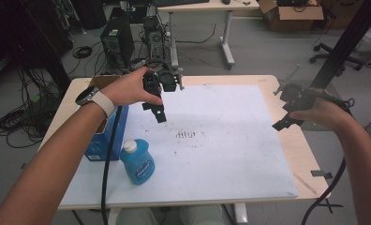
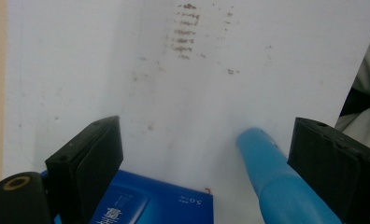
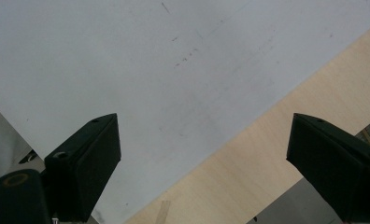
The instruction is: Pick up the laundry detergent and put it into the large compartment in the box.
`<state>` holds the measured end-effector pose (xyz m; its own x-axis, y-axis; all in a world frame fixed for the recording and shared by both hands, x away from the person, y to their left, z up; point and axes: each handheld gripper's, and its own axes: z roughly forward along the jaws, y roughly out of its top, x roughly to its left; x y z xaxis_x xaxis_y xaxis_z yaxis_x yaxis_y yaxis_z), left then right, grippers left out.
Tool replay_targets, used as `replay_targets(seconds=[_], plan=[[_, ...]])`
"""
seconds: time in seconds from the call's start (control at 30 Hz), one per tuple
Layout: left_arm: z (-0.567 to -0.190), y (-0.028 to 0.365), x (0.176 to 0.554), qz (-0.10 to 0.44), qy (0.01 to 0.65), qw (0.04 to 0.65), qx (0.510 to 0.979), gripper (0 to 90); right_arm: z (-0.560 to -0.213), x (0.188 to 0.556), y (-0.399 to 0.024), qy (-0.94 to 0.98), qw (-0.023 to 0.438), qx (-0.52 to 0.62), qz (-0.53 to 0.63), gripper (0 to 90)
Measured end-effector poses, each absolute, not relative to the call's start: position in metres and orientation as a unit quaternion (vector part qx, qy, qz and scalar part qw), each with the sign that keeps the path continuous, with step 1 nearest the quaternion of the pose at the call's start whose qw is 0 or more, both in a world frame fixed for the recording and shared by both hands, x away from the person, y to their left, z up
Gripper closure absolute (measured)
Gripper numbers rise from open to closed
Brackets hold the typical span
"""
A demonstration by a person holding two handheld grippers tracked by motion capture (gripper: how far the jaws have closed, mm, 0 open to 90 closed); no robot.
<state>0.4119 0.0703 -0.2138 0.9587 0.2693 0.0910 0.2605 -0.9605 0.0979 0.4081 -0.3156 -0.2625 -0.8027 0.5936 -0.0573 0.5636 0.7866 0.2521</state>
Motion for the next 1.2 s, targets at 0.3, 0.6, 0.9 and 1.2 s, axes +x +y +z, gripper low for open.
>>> replay_targets(seconds=[0.3, 0.6, 0.9, 1.2], plan=[[-0.209, 0.075, 0.41, 0.052, 0.146, 0.051, 0.987, 9.6, -0.259, 0.407, -0.315, 0.943, 0.069, 0.305, 0.113, 9.7], [-0.204, 0.076, 0.406, 0.052, 0.155, 0.058, 0.985, 9.6, -0.257, 0.406, -0.313, 0.944, 0.074, 0.302, 0.114, 9.7], [-0.194, 0.074, 0.4, 0.062, 0.172, 0.057, 0.982, 9.6, -0.257, 0.405, -0.313, 0.944, 0.074, 0.3, 0.116, 9.7], [-0.184, 0.072, 0.395, 0.063, 0.184, 0.056, 0.979, 9.4, -0.257, 0.405, -0.313, 0.945, 0.075, 0.297, 0.115, 9.7]])
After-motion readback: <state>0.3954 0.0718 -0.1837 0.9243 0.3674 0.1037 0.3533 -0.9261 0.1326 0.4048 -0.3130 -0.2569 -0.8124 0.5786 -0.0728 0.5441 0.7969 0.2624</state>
